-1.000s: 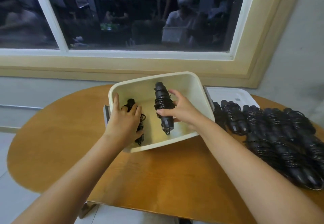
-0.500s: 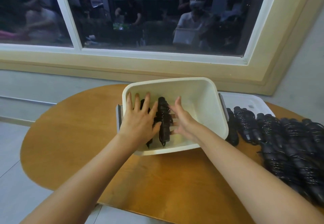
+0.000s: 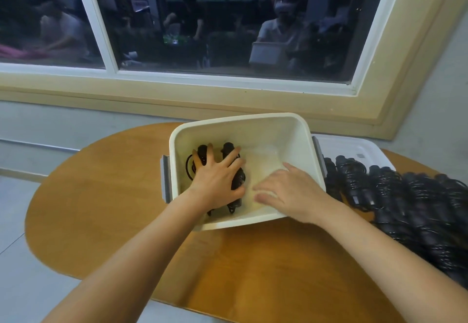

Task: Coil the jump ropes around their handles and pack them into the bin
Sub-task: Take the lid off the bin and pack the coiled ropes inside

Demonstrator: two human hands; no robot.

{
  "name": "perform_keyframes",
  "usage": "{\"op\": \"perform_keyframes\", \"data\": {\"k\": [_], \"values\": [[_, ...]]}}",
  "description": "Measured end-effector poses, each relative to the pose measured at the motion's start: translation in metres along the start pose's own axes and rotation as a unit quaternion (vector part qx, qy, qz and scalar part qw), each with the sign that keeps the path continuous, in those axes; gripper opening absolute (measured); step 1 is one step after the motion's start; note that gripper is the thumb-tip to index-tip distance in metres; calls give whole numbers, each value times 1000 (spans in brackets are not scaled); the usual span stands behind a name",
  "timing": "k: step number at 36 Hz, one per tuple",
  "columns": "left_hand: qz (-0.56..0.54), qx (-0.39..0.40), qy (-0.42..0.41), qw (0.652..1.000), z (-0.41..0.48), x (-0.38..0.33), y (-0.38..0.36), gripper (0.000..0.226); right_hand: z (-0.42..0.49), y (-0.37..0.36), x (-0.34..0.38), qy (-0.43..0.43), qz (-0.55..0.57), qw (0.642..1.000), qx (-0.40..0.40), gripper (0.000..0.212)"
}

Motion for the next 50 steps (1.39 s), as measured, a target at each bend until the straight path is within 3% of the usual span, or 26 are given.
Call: {"op": "perform_keyframes", "data": {"k": [2, 5, 9, 18, 21, 27, 30, 33, 36, 39, 44, 50], "values": [[10, 15, -12, 1000, 1, -2, -3, 63, -10, -10, -7, 18, -107, 993, 46, 97], [15, 45, -16, 999, 3, -3, -6, 58, -18, -19, -18, 32, -161, 985, 60, 98], [46, 63, -11, 997, 0, -5, -4, 76, -23, -24, -26, 16, -152, 988, 37, 102], [30, 64, 25, 997, -7, 10, -11, 69, -29, -23, -23, -32, -149, 988, -3, 102], [13, 70, 15, 997, -6, 10, -13, 69, -31, -21, -22, -22, -103, 994, -39, 93], [12, 66, 31, 997, -2, 22, -21, 75, -67, -10, -26, 36, -21, 971, -235, 51], [2, 70, 44, 997, 2, 30, -24, 77, -102, -3, -40, -28, -22, 939, -342, 45], [-5, 74, 48, 996, 5, 31, -25, 79, -136, 0, -65, -185, -51, 899, -394, 46], [-4, 72, 44, 996, 4, 27, -22, 79, -167, -10, -97, -386, -72, 859, -330, 62], [9, 75, 38, 996, 3, 21, -20, 79, -188, -24, -114, -503, -88, 830, -226, 79], [11, 66, 34, 997, 2, 16, -19, 78, -197, -45, -121, -532, -79, 832, -137, 92], [13, 62, 32, 997, -1, 15, -17, 77, -202, -41, -115, -526, -43, 829, -183, 91]]}}
Point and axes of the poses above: each hand's wrist, its own z-axis towards the middle knuckle, its own y-axis out of the back of the hand, x = y × z, the point moved 8 cm from there along z, towards the middle knuckle, and after that the axes turned 6 degrees about z, right-handed, at the moved point
